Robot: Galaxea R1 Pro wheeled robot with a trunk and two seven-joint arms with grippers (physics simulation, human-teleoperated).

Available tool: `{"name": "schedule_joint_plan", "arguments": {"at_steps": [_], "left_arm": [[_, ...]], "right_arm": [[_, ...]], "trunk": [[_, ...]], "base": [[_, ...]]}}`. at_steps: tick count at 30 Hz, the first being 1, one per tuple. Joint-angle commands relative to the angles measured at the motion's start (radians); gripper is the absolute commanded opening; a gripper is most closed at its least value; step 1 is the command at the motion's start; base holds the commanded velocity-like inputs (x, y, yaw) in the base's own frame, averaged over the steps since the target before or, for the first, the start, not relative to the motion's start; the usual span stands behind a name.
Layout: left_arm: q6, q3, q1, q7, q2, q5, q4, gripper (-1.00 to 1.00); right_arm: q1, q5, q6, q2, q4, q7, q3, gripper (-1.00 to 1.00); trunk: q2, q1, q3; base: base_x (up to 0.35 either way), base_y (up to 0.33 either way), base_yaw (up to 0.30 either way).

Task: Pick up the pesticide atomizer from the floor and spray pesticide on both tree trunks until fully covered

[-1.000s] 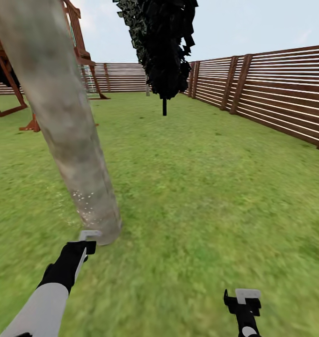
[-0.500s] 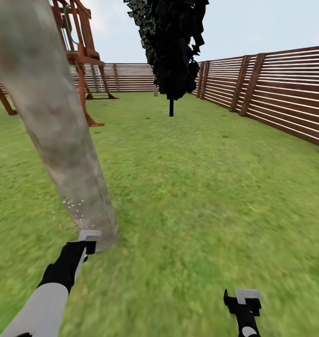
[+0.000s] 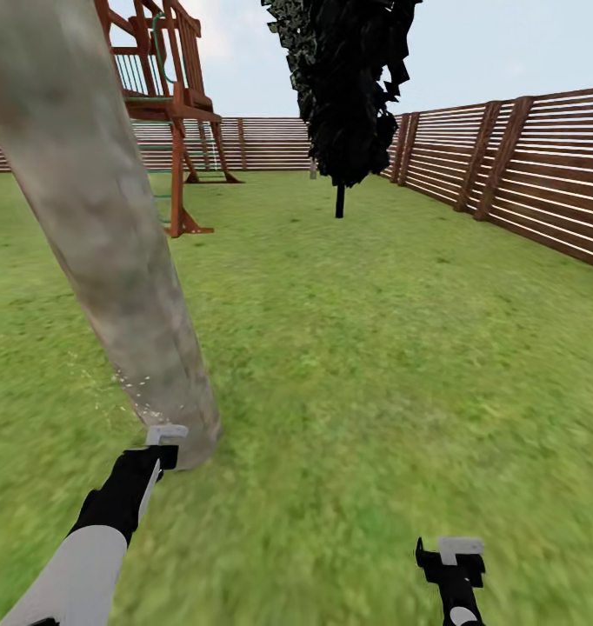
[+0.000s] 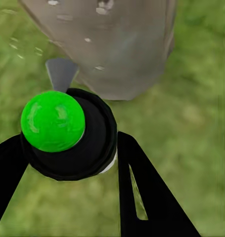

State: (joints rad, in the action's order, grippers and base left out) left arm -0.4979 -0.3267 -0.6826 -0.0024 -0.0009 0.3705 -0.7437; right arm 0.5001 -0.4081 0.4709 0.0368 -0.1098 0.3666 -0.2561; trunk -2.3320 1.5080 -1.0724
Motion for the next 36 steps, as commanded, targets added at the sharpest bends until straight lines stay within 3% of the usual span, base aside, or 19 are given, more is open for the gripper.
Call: {"name": "schedule_joint_plan", "arguments": {"at_steps": [1,8,11,18,22,24,27,29,33,36], "left_arm": [[0.011,0.000,0.000,0.001,0.000,0.001,0.001,-1.00],[0.019,-0.001,0.000,0.000,0.001,0.002,0.002,-1.00],[0.019,-0.018,0.000,0.001,0.000,0.001,0.002,-1.00],[0.021,-0.022,0.000,0.001,-0.001,-0.001,0.000,-1.00],[0.020,-0.019,-0.004,-0.004,0.000,-0.001,-0.066,-1.00],[0.007,-0.016,-0.017,-0.012,-0.001,-0.001,-0.149,-1.00],[-0.067,-0.014,-0.035,-0.018,-0.001,-0.008,-0.231,-1.00],[-0.092,-0.013,-0.039,-0.023,-0.001,-0.032,-0.252,-1.00],[-0.096,-0.010,-0.038,-0.024,-0.004,-0.039,-0.257,-1.00],[-0.097,0.027,-0.042,-0.021,-0.008,-0.039,-0.258,-1.00]], "right_arm": [[0.000,0.000,0.000,0.000,0.000,0.000,0.000,1.00],[0.000,0.000,0.000,0.000,0.000,0.000,0.000,1.00],[0.000,0.000,0.000,0.000,0.000,0.000,0.000,1.00],[0.000,0.000,0.000,0.001,-0.001,0.000,0.000,1.00],[0.000,0.000,0.000,0.002,0.000,0.000,0.000,1.00],[0.000,0.000,0.000,0.003,-0.001,0.000,0.000,1.00],[0.000,0.000,0.000,0.002,-0.001,0.000,0.000,1.00],[0.000,0.000,0.000,0.002,-0.001,0.000,0.000,1.00],[0.000,0.000,0.000,0.001,-0.001,0.000,0.000,1.00],[0.000,0.000,0.000,0.000,-0.001,0.000,0.000,1.00]], "trunk": [[0.000,0.000,0.000],[0.000,0.000,0.000],[0.000,0.000,0.000],[0.000,0.000,0.000],[0.000,0.000,0.000],[0.000,0.000,0.000],[0.000,0.000,0.000],[0.000,0.000,0.000],[0.000,0.000,0.000],[0.000,0.000,0.000]], "base": [[-0.211,-0.224,0.000],[-0.261,-0.199,0.173],[-0.201,-0.204,0.276],[0.144,-0.224,0.185],[0.090,-0.059,0.003],[0.007,-0.005,0.000],[0.000,0.000,0.000],[0.000,0.000,0.129],[0.002,0.000,0.260],[0.189,-0.114,0.263]]}}
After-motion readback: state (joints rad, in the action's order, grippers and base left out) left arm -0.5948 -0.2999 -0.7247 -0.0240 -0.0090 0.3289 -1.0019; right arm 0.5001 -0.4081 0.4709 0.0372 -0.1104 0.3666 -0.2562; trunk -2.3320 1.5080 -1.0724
